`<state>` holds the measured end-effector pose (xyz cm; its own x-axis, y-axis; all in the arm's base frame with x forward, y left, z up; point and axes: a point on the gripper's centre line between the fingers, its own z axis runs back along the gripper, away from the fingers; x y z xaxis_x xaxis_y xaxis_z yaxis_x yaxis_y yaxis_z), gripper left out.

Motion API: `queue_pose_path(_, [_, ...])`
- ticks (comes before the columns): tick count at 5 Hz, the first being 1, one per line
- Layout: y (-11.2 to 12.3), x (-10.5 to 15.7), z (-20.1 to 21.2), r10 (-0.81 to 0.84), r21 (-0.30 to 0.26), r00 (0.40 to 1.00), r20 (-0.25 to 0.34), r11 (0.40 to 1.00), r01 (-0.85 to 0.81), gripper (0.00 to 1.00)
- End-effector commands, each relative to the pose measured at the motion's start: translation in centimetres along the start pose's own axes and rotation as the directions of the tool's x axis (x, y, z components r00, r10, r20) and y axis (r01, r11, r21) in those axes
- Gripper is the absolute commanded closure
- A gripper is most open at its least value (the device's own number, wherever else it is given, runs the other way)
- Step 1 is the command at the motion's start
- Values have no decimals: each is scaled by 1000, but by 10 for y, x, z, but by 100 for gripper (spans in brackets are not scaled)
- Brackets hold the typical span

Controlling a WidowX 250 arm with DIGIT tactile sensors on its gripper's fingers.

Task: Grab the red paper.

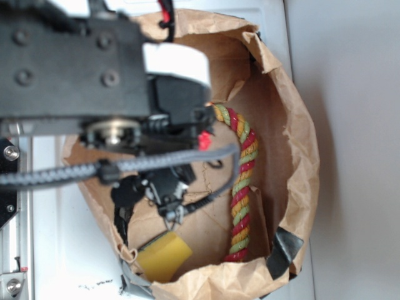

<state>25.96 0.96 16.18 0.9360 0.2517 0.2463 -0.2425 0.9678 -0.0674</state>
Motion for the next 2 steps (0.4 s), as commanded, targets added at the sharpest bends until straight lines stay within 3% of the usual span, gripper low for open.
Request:
queue_pose_path(1, [-1, 16, 24, -6, -3, 999, 34, 1000, 6, 100])
queue_pose_path(2, [-5, 19, 21, -15, 47, 999, 43, 999, 13, 100])
